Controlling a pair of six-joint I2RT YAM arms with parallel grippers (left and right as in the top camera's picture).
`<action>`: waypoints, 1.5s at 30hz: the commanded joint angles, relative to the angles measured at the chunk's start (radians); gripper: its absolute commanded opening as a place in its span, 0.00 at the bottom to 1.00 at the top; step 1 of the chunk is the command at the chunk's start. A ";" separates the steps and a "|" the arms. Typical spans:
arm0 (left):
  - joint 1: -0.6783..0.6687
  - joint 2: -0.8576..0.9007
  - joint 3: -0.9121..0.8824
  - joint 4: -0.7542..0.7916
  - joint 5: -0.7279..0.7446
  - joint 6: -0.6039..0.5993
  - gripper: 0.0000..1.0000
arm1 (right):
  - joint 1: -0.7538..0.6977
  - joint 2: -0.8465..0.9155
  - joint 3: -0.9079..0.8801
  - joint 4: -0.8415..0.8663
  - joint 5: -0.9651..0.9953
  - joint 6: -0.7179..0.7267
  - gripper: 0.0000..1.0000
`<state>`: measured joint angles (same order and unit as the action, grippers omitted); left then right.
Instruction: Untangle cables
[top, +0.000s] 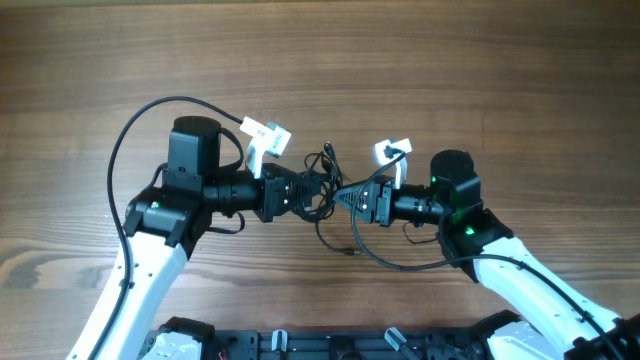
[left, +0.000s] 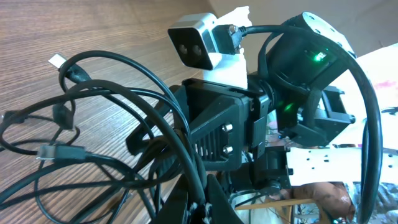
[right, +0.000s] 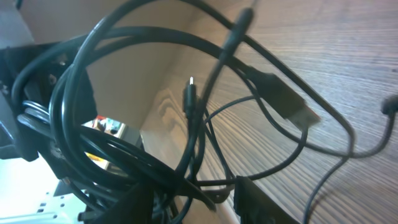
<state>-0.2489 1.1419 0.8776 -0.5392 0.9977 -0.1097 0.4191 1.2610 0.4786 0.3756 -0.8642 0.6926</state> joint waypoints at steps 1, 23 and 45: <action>-0.005 -0.014 0.019 0.003 0.053 -0.003 0.04 | 0.033 0.012 -0.003 0.060 -0.035 0.024 0.35; -0.005 -0.013 0.019 -0.035 0.014 -0.107 0.04 | 0.045 0.012 -0.003 0.001 -0.023 0.040 0.05; 0.065 -0.013 0.019 -0.082 -0.289 -0.439 0.80 | 0.043 0.012 -0.003 -0.043 0.170 0.204 0.04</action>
<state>-0.1886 1.1404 0.8803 -0.6220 0.7456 -0.3840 0.4641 1.2659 0.4770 0.3187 -0.7231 0.8303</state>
